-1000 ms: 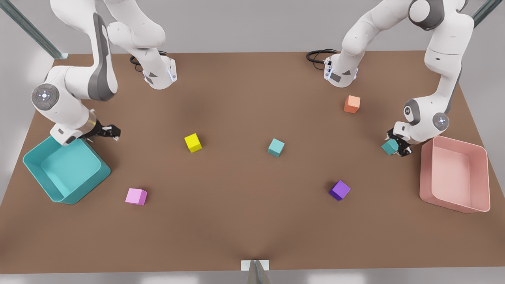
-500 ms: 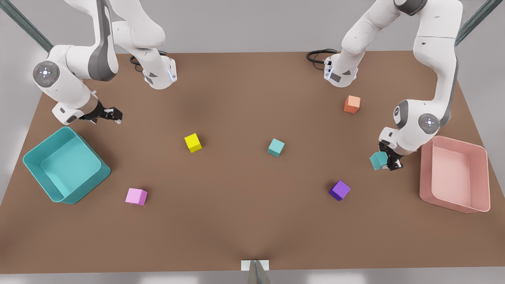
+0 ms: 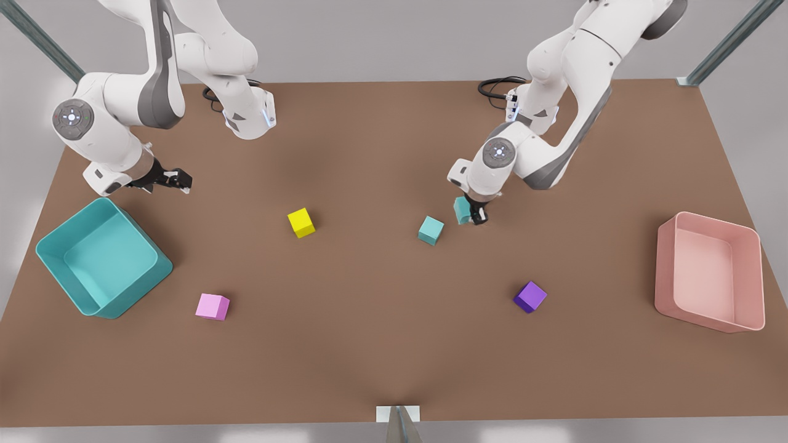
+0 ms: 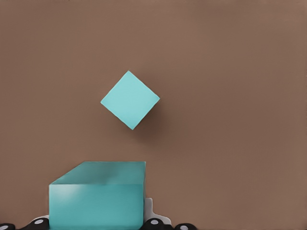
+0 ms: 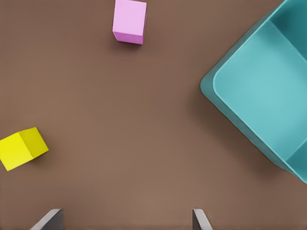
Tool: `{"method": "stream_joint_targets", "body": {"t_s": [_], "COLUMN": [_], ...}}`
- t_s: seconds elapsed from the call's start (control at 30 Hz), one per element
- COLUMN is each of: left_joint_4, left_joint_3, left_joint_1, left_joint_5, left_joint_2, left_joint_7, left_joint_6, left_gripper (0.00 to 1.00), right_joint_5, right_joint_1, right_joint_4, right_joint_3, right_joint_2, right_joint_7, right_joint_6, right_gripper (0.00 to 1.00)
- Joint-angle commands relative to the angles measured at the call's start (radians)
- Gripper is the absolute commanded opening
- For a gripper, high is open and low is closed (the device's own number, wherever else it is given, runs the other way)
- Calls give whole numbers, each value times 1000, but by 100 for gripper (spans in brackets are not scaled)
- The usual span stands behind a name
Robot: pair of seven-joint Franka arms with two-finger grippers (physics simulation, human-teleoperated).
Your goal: Stack the two blue cubes on top of each other
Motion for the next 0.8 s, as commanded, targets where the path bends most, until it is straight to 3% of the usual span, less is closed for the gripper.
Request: {"method": "stream_joint_targets", "body": {"t_s": [0.0, 0.07, 0.13, 0.3, 0.4, 0.77], "left_joint_4": [5, 47, 97, 110, 151, 191], "left_joint_3": [12, 42, 170, 174, 260, 297], "left_joint_1": [-53, -107, -272, -274, -368, -404], "left_joint_5": [-2, 68, 121, 156, 228, 285], "left_joint_2": [23, 97, 129, 150, 190, 230], "left_joint_7": [-1018, -1106, -1203, -1209, -1269, -1316], "left_joint_6": [61, 64, 70, 84, 85, 85], "left_gripper": [67, 67, 67, 67, 67, 67], "right_joint_5": [1, 1, 1, 1, 1, 1], "right_joint_1": [0, 0, 0, 0, 0, 0], "right_joint_4": [0, 0, 0, 0, 0, 0], "right_joint_3": [0, -1, 0, -1, -1, 0], "right_joint_2": [0, 0, 0, 0, 0, 0], "right_joint_7": [11, 11, 11, 11, 11, 11], "right_joint_6": [-1, -1, -1, -1, -1, -1], "right_gripper": [100, 100, 100, 100, 100, 100]}}
